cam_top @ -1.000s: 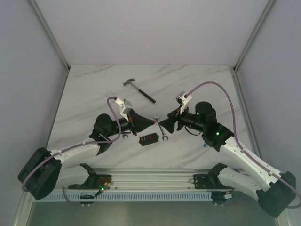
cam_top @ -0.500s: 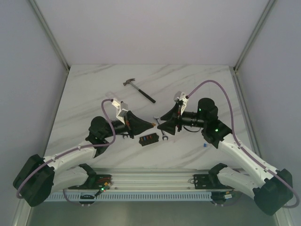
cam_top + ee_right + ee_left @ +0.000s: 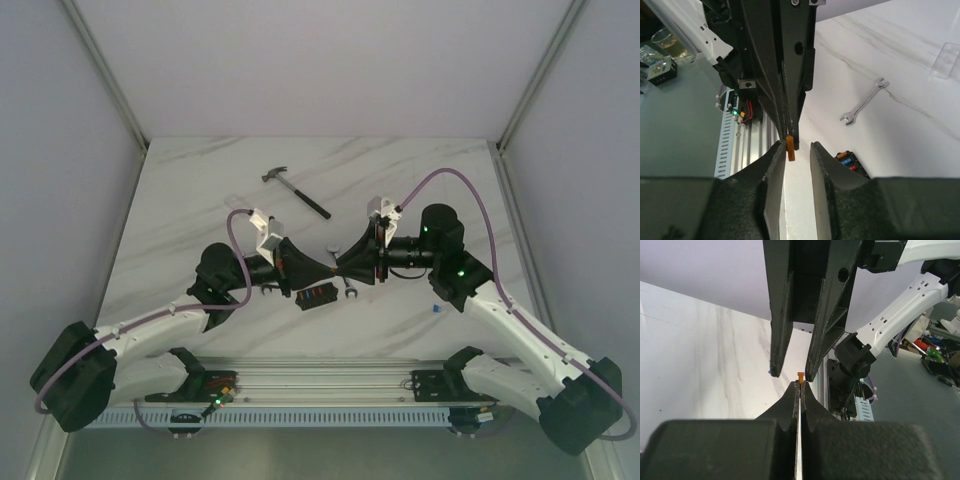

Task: Snap on the fuse box
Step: Pick up the fuse from the center of the board.

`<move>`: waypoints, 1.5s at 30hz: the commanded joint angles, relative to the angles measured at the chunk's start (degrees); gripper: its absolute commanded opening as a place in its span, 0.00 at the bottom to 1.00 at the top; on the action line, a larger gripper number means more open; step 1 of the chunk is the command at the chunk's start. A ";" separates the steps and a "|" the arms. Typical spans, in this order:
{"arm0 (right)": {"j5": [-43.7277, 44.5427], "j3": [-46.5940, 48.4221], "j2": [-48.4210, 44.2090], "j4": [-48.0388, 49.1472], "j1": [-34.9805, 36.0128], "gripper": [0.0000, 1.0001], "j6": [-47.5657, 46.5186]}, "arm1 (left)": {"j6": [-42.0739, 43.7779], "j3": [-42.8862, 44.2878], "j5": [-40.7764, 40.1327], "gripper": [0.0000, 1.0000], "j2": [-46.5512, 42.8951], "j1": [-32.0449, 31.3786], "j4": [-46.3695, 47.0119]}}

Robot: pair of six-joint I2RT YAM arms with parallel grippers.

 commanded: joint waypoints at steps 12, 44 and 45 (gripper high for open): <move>-6.84 3.15 1.23 -3.55 -0.16 0.19 -3.88 | 2.13 2.22 2.32 0.00 0.63 -0.82 0.87; 22.08 5.30 4.21 -16.12 2.57 0.00 4.10 | -3.74 -5.66 -22.87 0.46 -8.39 -0.78 -17.71; 24.70 5.53 4.63 -16.71 3.33 0.00 5.12 | -4.61 -6.03 -25.04 0.51 -9.40 -0.84 -19.63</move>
